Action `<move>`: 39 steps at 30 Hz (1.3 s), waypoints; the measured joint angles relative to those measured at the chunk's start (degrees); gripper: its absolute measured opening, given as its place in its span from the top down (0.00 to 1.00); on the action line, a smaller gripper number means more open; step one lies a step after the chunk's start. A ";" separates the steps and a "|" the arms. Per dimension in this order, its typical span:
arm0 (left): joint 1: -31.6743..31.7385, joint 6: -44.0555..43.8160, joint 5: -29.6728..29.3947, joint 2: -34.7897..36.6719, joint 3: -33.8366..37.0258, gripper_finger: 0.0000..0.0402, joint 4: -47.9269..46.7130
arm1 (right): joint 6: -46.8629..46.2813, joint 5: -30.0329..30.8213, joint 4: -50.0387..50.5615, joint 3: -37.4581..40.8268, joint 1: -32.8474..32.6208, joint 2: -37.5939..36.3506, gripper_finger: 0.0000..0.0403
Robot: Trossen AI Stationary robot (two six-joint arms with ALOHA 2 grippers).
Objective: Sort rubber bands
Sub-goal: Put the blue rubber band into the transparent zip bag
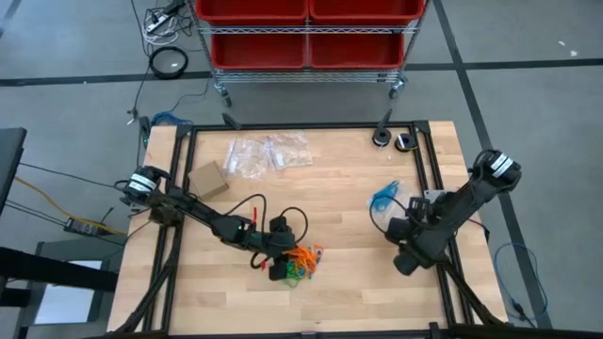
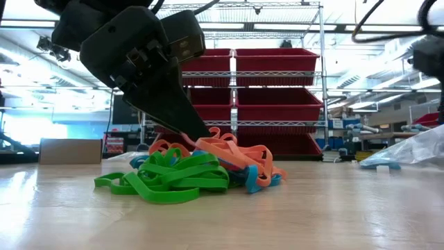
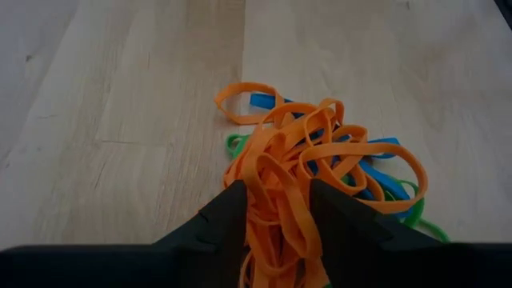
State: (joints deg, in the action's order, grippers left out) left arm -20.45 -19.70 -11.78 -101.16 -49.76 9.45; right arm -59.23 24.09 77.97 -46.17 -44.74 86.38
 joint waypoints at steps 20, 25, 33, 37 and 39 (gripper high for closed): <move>0.09 0.32 -0.27 0.00 0.00 0.63 0.11 | 10.95 12.76 -13.36 -3.23 16.19 4.02 0.98; 0.09 1.39 -0.66 0.00 0.00 0.63 0.22 | 16.44 12.11 -14.33 -8.79 19.21 3.22 1.00; -2.08 14.22 -10.54 0.79 -4.54 0.63 1.49 | 24.20 5.12 -15.15 -19.64 23.93 -1.22 1.00; -5.08 28.80 -20.90 1.05 -10.88 0.63 -2.63 | 26.25 -1.47 -16.52 -23.85 27.17 -5.11 1.00; -6.32 35.80 -24.63 1.05 -14.26 0.63 -4.52 | 27.84 -4.31 -18.66 -24.92 28.41 -7.01 1.00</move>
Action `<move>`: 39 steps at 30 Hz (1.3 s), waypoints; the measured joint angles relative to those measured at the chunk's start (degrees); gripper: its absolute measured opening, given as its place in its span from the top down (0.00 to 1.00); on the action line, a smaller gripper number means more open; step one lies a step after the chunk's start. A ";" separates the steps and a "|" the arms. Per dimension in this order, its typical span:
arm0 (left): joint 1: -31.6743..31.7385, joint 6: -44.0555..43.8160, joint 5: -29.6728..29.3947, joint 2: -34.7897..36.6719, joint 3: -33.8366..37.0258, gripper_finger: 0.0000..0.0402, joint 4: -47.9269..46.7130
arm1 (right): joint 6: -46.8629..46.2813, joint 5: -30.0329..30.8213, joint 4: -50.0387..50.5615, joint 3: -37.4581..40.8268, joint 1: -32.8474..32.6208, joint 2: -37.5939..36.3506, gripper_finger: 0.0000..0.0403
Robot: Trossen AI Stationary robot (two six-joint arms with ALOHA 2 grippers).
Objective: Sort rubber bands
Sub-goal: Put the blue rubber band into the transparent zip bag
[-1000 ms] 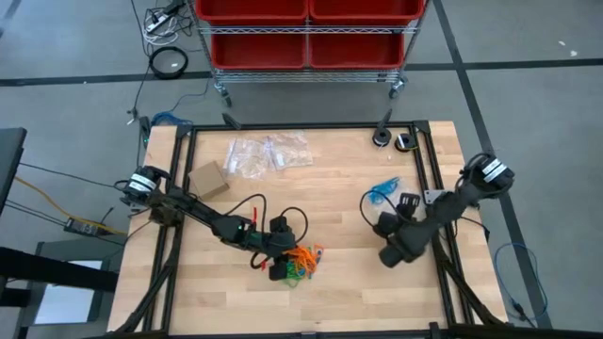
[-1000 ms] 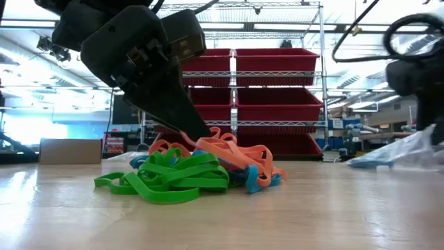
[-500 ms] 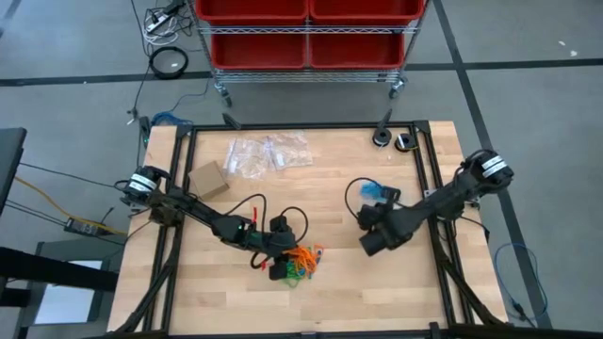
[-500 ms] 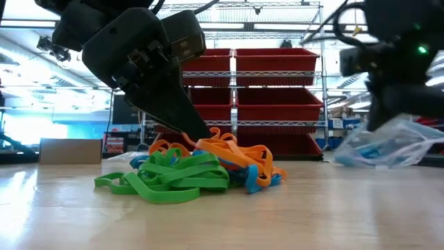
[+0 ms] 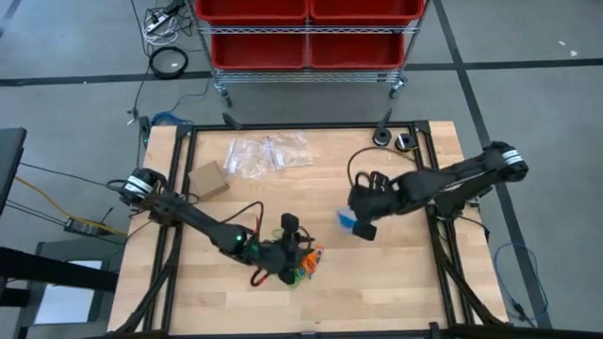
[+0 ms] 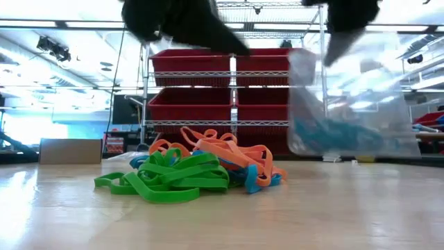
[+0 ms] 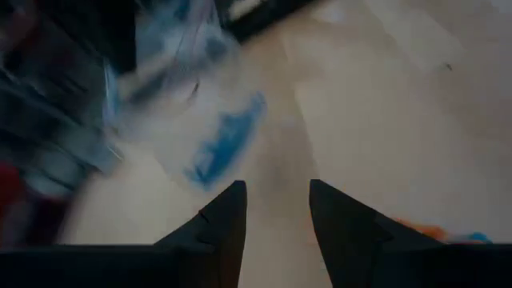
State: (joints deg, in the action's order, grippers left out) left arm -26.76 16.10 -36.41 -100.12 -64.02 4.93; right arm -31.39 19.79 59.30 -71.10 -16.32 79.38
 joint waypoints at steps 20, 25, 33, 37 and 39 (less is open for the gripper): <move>5.05 7.86 12.47 0.14 -23.41 0.63 -27.09 | 5.57 -9.00 -14.29 -0.47 3.07 1.16 1.00; 5.42 7.85 16.16 0.10 -23.44 0.63 -27.22 | 6.14 -10.43 -16.76 -0.47 4.44 1.16 1.00; 6.37 7.85 16.19 -0.61 -23.51 0.63 -29.54 | 6.62 -13.67 -21.26 -0.47 5.21 1.16 1.00; 6.89 7.60 16.16 -1.47 -23.49 0.63 -31.05 | 6.79 -14.09 -23.58 -0.47 5.21 1.16 1.00; 6.95 7.50 16.15 -1.63 -23.49 0.63 -32.01 | 7.07 -14.22 -24.59 -0.47 5.23 1.16 1.00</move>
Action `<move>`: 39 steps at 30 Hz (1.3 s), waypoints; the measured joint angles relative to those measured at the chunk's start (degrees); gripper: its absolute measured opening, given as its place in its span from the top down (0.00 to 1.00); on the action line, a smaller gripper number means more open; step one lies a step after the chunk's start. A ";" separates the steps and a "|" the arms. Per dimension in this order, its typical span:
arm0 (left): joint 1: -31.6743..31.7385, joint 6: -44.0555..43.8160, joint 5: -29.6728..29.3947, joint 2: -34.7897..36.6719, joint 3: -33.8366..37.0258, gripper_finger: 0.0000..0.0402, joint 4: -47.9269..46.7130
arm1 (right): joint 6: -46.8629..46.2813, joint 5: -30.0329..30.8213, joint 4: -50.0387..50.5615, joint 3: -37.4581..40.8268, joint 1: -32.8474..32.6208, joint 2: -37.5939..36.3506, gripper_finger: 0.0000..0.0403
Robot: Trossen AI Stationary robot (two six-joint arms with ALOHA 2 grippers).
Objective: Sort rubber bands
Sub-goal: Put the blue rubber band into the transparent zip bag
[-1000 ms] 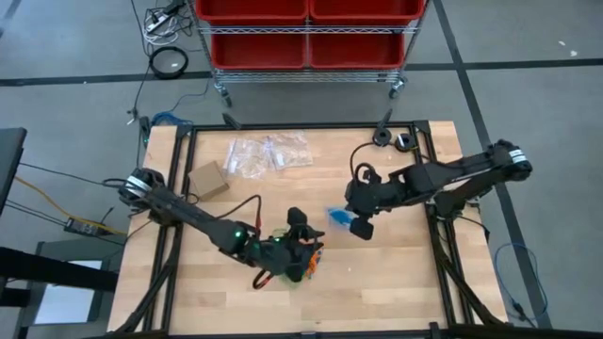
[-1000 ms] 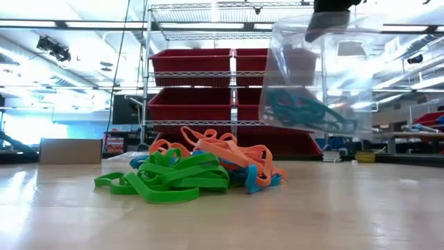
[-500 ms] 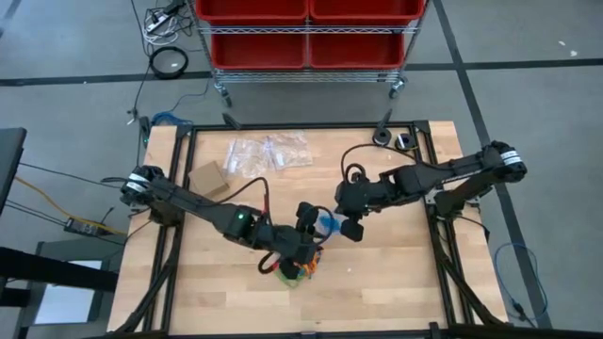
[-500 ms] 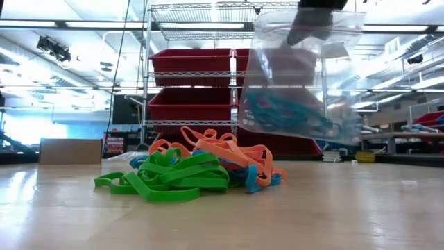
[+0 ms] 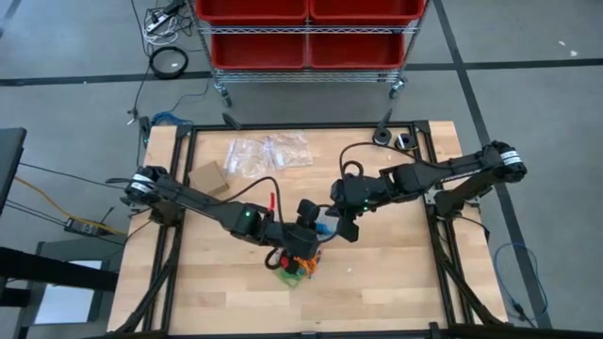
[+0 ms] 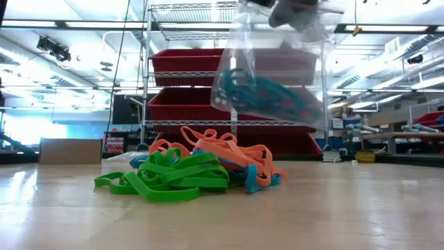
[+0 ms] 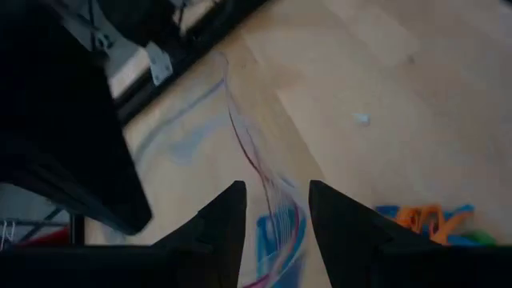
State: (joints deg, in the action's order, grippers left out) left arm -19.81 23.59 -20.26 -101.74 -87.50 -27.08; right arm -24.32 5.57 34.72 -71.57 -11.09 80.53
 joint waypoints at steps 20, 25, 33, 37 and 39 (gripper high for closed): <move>0.00 1.34 -11.79 -1.80 0.05 0.99 -1.87 | -0.96 -2.29 -0.56 0.00 0.00 -0.02 1.00; -0.07 1.13 -15.06 -1.80 0.04 0.99 -1.73 | -3.08 -0.75 2.81 0.00 0.00 -0.03 0.93; -0.05 -1.82 -15.49 -1.80 0.05 1.00 -1.98 | -6.32 -0.68 3.69 0.00 -0.01 -0.04 0.68; -0.04 -3.81 -16.19 -1.80 0.04 1.00 -4.05 | -7.30 -0.59 4.16 -0.42 0.77 -0.04 0.61; 0.00 -5.61 -16.22 -1.80 0.04 1.00 -5.04 | -7.34 -0.23 4.16 -1.15 1.16 -0.04 0.59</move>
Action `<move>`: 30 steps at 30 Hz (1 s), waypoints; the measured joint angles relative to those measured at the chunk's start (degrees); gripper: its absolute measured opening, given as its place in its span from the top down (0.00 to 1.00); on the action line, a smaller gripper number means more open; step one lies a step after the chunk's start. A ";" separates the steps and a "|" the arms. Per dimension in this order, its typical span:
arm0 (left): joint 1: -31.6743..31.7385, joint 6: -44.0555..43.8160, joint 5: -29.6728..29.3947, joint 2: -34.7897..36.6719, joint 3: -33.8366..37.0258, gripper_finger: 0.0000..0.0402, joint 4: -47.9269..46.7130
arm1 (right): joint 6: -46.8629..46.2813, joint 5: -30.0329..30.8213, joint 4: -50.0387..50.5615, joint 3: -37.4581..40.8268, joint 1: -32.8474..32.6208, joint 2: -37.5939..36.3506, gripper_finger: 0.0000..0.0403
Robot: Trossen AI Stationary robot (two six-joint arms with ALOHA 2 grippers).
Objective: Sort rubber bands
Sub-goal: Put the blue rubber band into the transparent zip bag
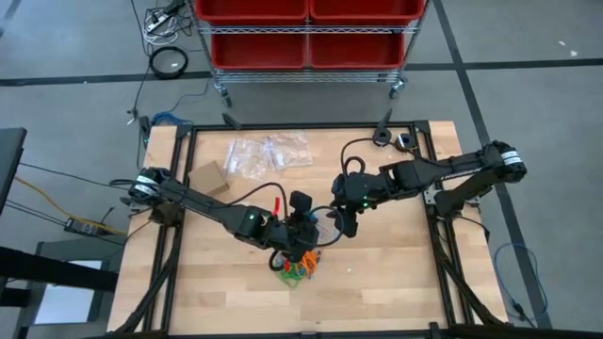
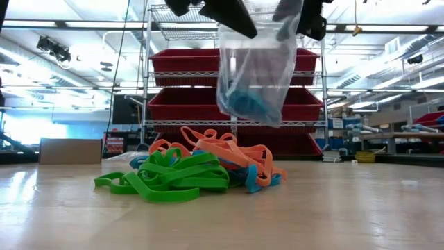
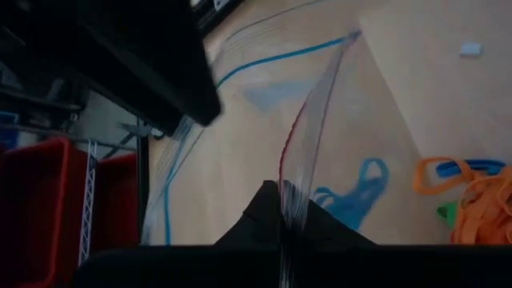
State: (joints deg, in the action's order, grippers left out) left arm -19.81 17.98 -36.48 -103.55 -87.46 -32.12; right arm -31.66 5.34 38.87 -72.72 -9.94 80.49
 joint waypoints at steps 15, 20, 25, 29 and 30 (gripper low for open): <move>0.78 -4.73 -0.55 0.04 0.00 1.00 -1.51 | -0.35 1.68 3.32 -3.04 -0.04 0.00 0.60; 1.45 -5.19 -0.61 0.04 0.01 1.00 -1.44 | -1.14 2.63 3.47 -3.04 -0.92 0.00 0.61; 1.61 -5.16 -0.64 0.04 0.00 1.00 -0.53 | -1.78 4.03 4.63 -3.04 -1.33 0.00 0.61; 2.26 -5.14 -0.64 0.04 0.00 1.00 -0.52 | -1.93 4.08 4.90 -3.04 -1.57 0.00 0.61; 2.47 -5.14 -0.64 0.04 0.01 1.00 -0.54 | -1.93 4.09 4.66 -3.04 -1.67 0.00 0.61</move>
State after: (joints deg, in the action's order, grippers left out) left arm -17.35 12.84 -37.12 -103.50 -87.45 -32.67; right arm -33.58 9.43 43.54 -75.77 -11.60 80.49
